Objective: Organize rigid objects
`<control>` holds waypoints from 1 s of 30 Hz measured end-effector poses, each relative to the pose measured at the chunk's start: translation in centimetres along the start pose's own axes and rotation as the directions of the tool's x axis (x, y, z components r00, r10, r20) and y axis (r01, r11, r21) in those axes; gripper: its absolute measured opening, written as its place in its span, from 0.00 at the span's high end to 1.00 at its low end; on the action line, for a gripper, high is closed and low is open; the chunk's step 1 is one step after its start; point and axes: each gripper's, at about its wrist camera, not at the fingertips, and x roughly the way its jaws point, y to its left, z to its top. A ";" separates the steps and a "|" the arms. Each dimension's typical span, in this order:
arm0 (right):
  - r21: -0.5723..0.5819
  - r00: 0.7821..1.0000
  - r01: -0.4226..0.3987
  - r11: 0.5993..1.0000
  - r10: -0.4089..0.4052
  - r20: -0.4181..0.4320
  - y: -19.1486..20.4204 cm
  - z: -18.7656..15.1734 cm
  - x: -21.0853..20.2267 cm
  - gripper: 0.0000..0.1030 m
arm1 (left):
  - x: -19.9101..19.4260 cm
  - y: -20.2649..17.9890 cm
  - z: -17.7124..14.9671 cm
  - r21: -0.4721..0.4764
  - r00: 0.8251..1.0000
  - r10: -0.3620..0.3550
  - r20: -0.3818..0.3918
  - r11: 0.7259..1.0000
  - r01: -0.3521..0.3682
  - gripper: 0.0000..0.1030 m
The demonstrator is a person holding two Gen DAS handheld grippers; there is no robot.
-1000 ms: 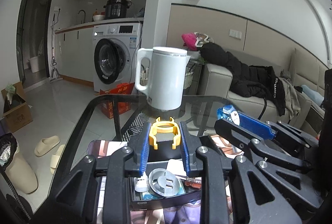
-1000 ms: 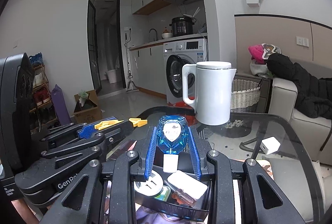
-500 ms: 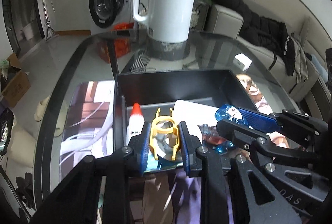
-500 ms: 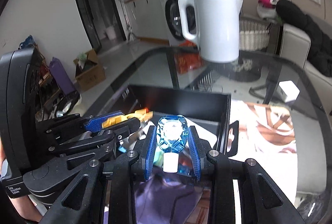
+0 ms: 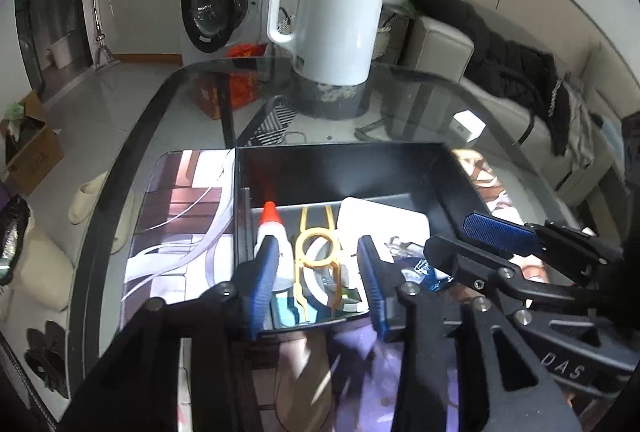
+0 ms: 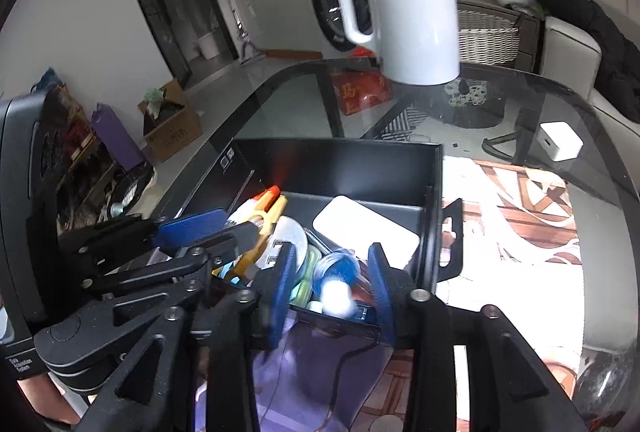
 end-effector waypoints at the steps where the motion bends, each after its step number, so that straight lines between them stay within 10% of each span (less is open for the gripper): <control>1: 0.011 1.000 -0.009 1.000 0.009 0.017 -0.2 -0.1 -0.5 0.52 | -0.4 0.3 -0.1 -0.012 1.000 -0.002 0.014 1.000 0.002 0.49; 6: 0.032 0.994 -0.010 0.999 0.006 0.113 -0.4 -0.8 -3.2 0.18 | -2.9 0.7 -0.8 -0.042 0.994 -0.017 0.106 0.999 0.021 0.28; 16: -0.021 0.940 0.067 0.998 -0.056 0.336 1.7 -3.7 -9.6 0.09 | -9.0 -0.4 -2.6 0.029 0.928 0.072 0.364 0.996 -0.088 0.05; 24: -0.060 0.853 0.123 0.991 -0.075 0.516 3.6 -6.7 -14.1 0.02 | -11.0 -0.8 -4.5 0.045 0.903 0.049 0.427 0.996 -0.075 0.00; 30: -0.029 0.857 0.100 0.995 -0.072 0.510 3.0 -7.2 -14.7 0.01 | -11.2 -0.9 -4.7 0.052 0.893 0.081 0.442 0.992 -0.116 0.00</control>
